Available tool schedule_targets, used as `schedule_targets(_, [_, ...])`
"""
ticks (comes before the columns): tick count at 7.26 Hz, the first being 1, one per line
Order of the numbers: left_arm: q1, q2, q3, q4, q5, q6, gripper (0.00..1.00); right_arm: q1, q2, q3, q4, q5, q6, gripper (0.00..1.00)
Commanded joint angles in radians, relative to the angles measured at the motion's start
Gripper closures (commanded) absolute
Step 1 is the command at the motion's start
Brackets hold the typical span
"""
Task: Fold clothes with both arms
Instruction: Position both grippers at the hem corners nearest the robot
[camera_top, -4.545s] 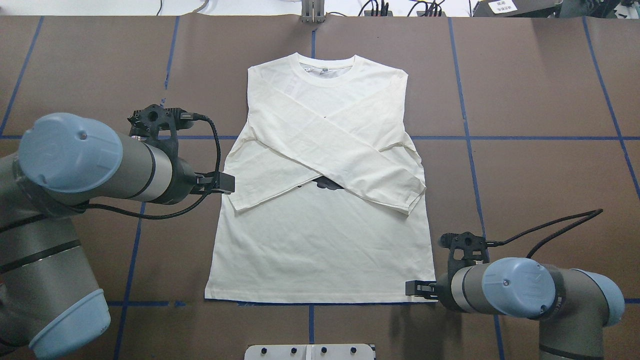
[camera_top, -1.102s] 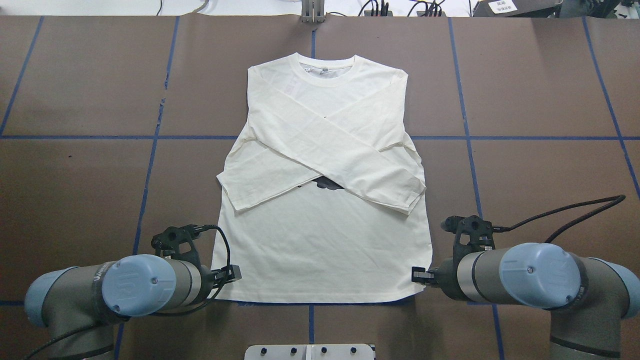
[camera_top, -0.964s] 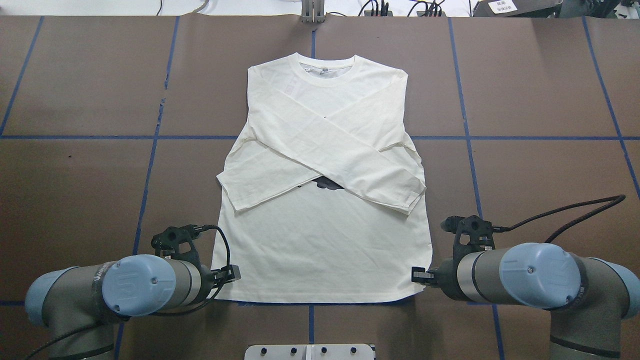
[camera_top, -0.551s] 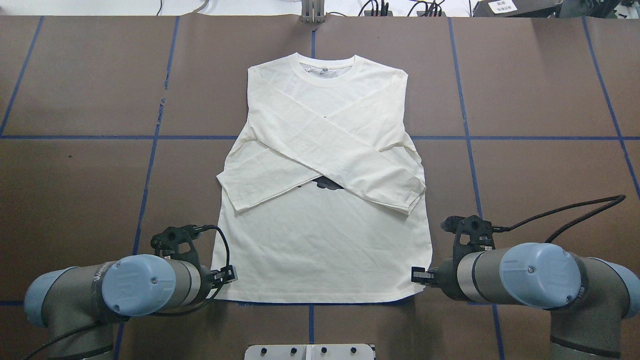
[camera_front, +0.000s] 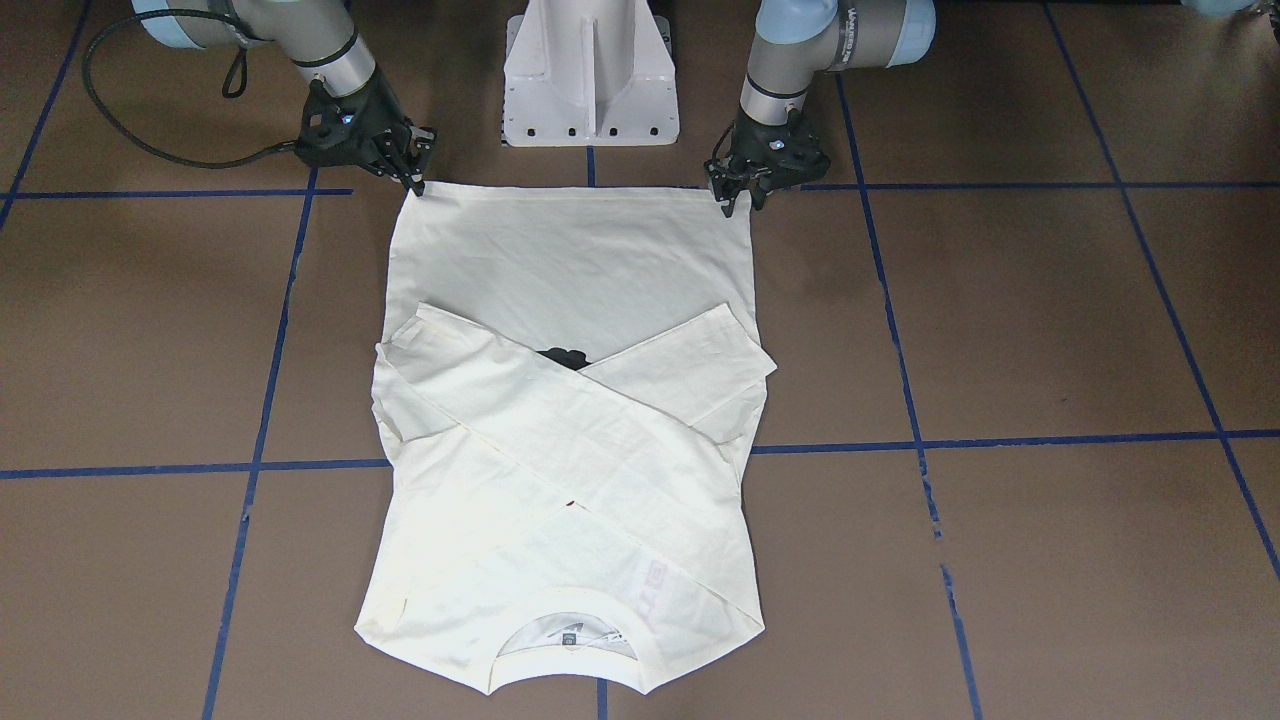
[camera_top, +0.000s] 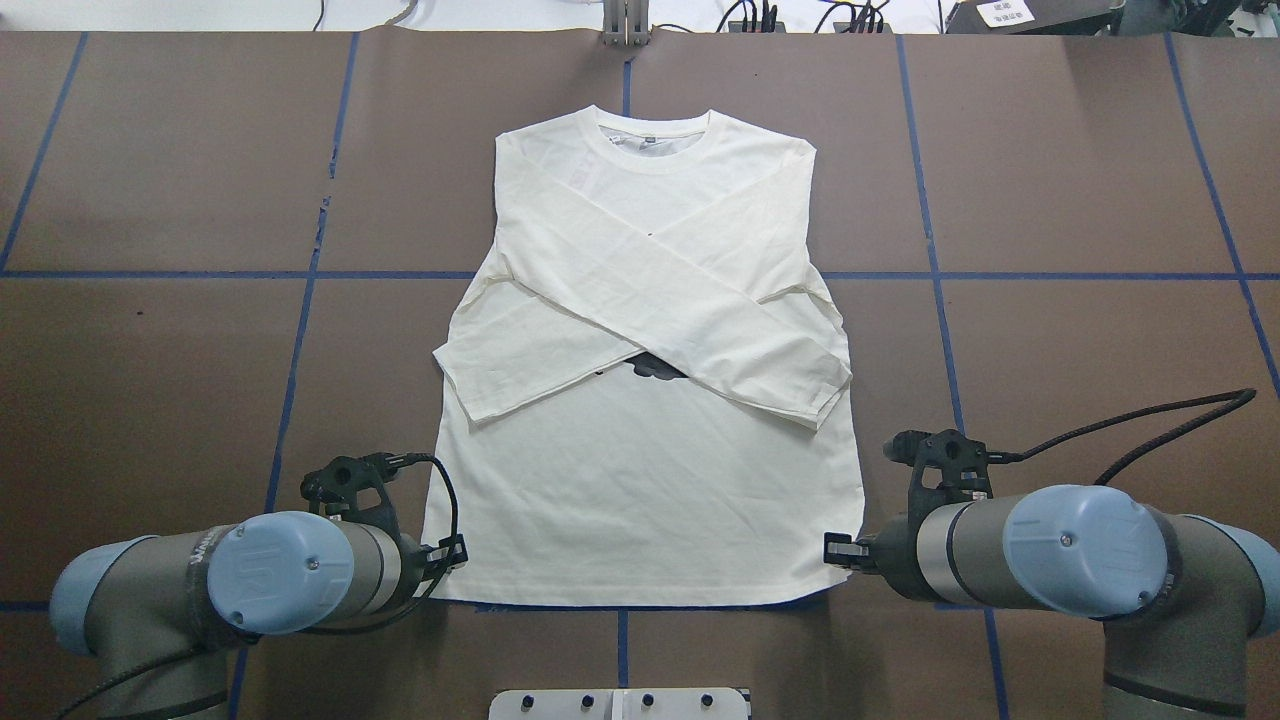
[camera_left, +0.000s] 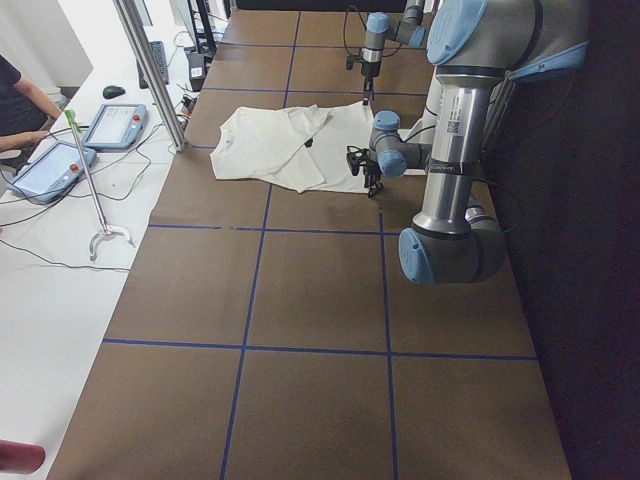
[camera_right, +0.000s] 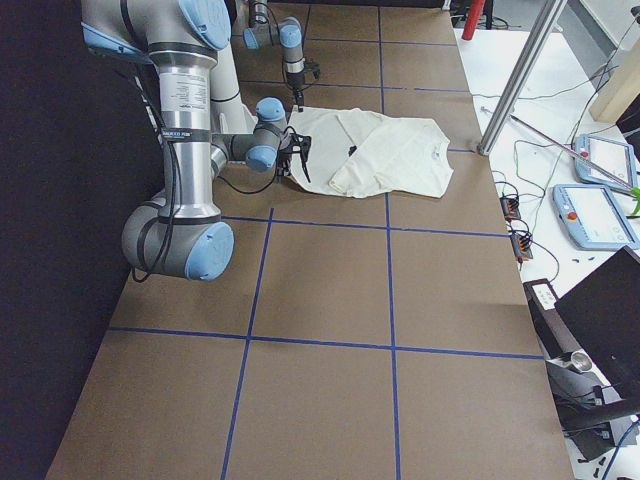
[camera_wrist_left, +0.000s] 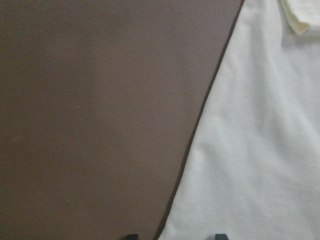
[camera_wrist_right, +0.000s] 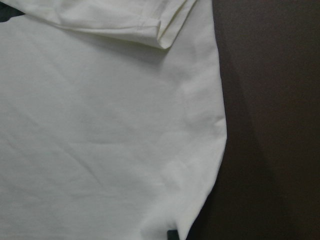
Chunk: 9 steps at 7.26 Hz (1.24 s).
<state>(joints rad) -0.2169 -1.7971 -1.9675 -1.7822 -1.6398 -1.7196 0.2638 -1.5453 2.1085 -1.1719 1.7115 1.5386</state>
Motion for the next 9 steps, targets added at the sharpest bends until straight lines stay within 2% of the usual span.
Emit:
schedule_targets(1, [0.001,-0.001,-0.004,0.001,-0.002,0.000,0.69,0.000,-0.003,-0.001,0.000,0.000,0.000,1.00])
schedule_targets(2, [0.001,-0.001,-0.007,0.006,-0.002,0.000,0.82,0.000,-0.003,-0.001,0.000,0.000,0.000,1.00])
schedule_targets(4, [0.005,-0.018,-0.030,0.081,-0.003,0.000,1.00,0.000,-0.004,-0.001,0.000,0.000,0.002,1.00])
schedule_targets(6, [0.002,-0.018,-0.034,0.081,-0.009,0.002,1.00,0.000,-0.004,0.001,0.000,0.000,0.000,1.00])
schedule_targets(7, [-0.002,-0.007,-0.074,0.086,-0.009,0.003,1.00,0.005,-0.007,0.007,0.000,0.003,0.000,1.00])
schedule_targets(9, [0.004,-0.005,-0.146,0.151,-0.011,0.003,1.00,0.044,-0.050,0.066,0.005,0.089,-0.002,1.00])
